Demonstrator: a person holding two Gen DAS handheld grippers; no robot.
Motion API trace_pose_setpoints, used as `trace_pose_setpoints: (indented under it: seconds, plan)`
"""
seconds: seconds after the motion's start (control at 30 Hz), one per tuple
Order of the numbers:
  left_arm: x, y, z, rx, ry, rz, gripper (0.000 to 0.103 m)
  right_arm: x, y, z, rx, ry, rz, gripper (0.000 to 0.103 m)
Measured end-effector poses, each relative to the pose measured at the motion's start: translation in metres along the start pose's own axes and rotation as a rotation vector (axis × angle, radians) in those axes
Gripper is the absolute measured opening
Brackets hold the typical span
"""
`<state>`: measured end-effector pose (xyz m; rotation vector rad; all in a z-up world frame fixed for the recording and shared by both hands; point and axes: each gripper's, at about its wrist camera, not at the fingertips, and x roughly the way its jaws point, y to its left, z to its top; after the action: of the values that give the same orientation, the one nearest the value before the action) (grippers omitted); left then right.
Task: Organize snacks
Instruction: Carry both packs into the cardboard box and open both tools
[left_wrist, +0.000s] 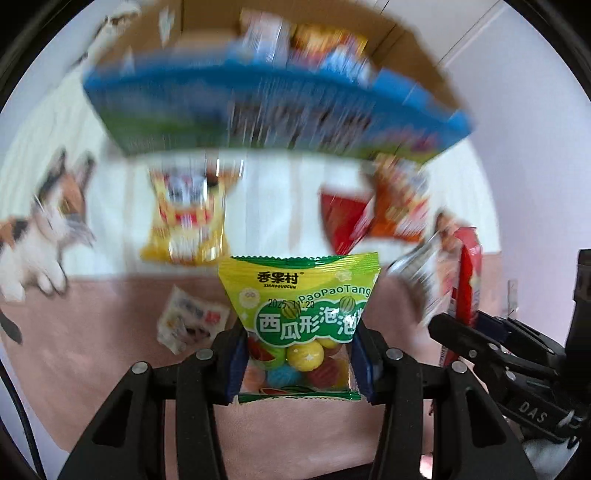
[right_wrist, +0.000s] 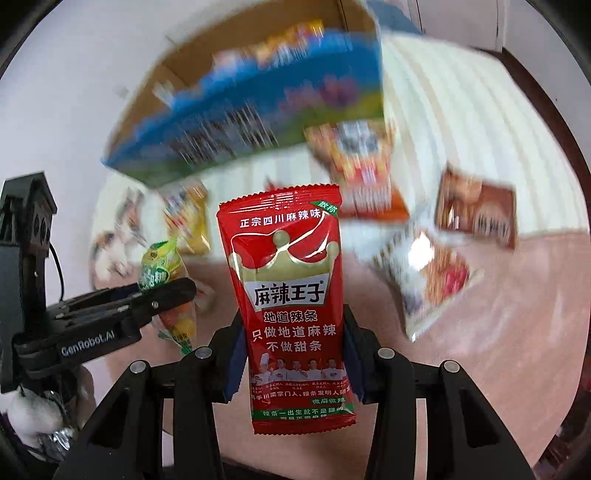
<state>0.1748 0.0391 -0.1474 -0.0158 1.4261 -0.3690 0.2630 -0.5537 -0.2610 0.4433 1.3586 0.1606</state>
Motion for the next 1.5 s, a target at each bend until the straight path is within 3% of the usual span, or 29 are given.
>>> trace_pose_setpoints:
  seconds: [0.2,0.33,0.47,0.6,0.83,1.13,1.23,1.3,1.37,1.43,1.5]
  plan:
    - [-0.070,-0.023,0.065,0.027,-0.141,-0.046,0.045,-0.069,0.024,0.056,-0.041,-0.168,0.047,0.048]
    - [-0.084,-0.026,0.104,0.028,-0.201,-0.032,0.045,-0.095,0.035,0.107,-0.071,-0.262,0.028,0.048]
    - [-0.089,-0.018,0.156,0.030,-0.219,0.017,0.045,-0.090,0.044,0.152,-0.072,-0.294,-0.003,0.048]
    - [-0.076,-0.003,0.200,0.044,-0.192,0.084,0.045,-0.070,0.044,0.192,-0.063,-0.267,-0.027,0.048]
    - [-0.017,0.039,0.273,0.033,-0.073,0.174,0.045,-0.008,0.038,0.240,-0.030,-0.151,-0.084,0.048]
    - [0.056,0.075,0.311,0.031,0.062,0.263,0.045,0.058,0.024,0.253,0.012,-0.055,-0.146,0.048]
    - [0.062,0.083,0.314,0.011,0.055,0.265,0.045,0.071,0.020,0.250,0.026,-0.026,-0.146,0.049]
    - [0.062,0.085,0.316,0.005,0.051,0.263,0.045,0.074,0.018,0.242,0.040,0.002,-0.151,0.056]
    - [0.061,0.089,0.318,-0.014,0.053,0.254,0.050,0.081,0.014,0.241,0.052,0.031,-0.150,0.070]
    - [0.056,0.090,0.318,-0.036,0.047,0.218,0.073,0.083,0.017,0.239,0.053,0.044,-0.142,0.076]
    - [0.049,0.090,0.318,-0.046,0.024,0.189,0.083,0.081,0.021,0.239,0.050,0.041,-0.138,0.084]
